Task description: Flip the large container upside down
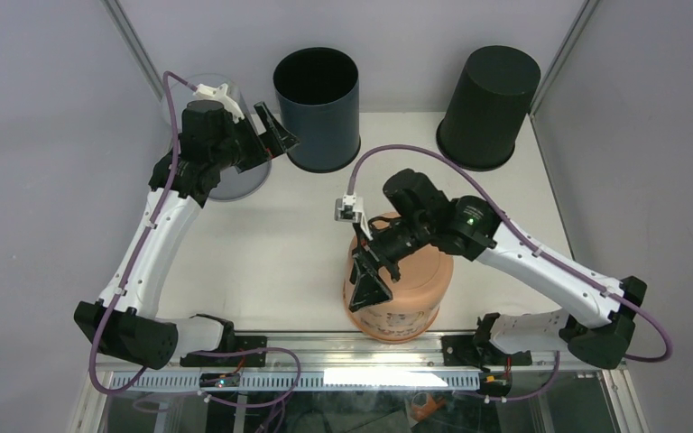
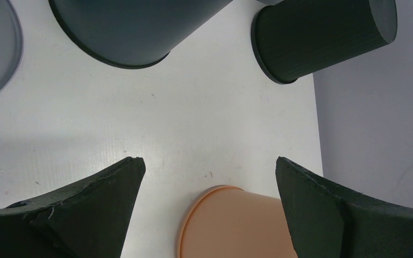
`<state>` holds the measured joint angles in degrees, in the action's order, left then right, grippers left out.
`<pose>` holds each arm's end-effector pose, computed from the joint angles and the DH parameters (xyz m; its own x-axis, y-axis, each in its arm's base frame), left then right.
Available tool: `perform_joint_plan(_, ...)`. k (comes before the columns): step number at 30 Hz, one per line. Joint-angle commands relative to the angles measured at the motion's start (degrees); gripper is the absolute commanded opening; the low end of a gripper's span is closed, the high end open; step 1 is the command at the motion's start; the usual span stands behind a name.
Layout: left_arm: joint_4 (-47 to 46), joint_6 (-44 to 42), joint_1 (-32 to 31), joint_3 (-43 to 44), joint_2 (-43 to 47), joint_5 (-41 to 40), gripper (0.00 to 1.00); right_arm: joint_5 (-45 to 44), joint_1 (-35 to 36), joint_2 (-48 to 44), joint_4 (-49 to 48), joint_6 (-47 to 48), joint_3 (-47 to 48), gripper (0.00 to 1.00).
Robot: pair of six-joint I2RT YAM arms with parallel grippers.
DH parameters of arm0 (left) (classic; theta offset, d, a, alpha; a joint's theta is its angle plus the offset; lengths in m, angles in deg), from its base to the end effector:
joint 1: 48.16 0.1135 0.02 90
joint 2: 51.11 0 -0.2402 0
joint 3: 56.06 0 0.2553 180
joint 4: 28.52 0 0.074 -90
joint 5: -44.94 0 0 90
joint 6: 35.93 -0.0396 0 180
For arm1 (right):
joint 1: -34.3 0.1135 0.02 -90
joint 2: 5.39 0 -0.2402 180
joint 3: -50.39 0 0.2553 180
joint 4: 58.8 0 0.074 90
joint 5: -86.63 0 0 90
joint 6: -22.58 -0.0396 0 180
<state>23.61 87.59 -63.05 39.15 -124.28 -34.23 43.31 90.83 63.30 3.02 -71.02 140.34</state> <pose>0.2733 -0.0804 0.3826 -0.6301 -0.3937 -0.6693 0.0738 0.8277 -0.5563 0.1125 0.2223 0.3641 -0.4130 -0.5465 -0.7285 -0.8529 -0.0485 0.5198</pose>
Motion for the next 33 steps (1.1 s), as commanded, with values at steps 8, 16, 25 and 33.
perform_joint_plan(8, -3.65, 1.41, 0.68, 1.44, 1.79, 2.16, 0.99, -27.05, 1.44, 4.28, 12.77, -1.41, 4.08, 0.84)
perform_joint_plan(16, -3.73, 1.34, 0.67, 1.78, 1.78, 2.69, 0.99, -40.56, -15.10, 4.61, 14.75, -7.34, 3.79, 0.85)
perform_joint_plan(25, -3.74, 1.62, 0.68, 1.05, 2.82, 2.59, 0.99, -39.86, -15.79, 4.66, -2.69, -13.68, 3.66, 0.85)
perform_joint_plan(33, -3.47, 1.10, 0.66, 0.55, 3.70, 2.49, 0.99, -58.57, -16.94, 12.12, -5.77, -18.82, 4.74, 0.92)
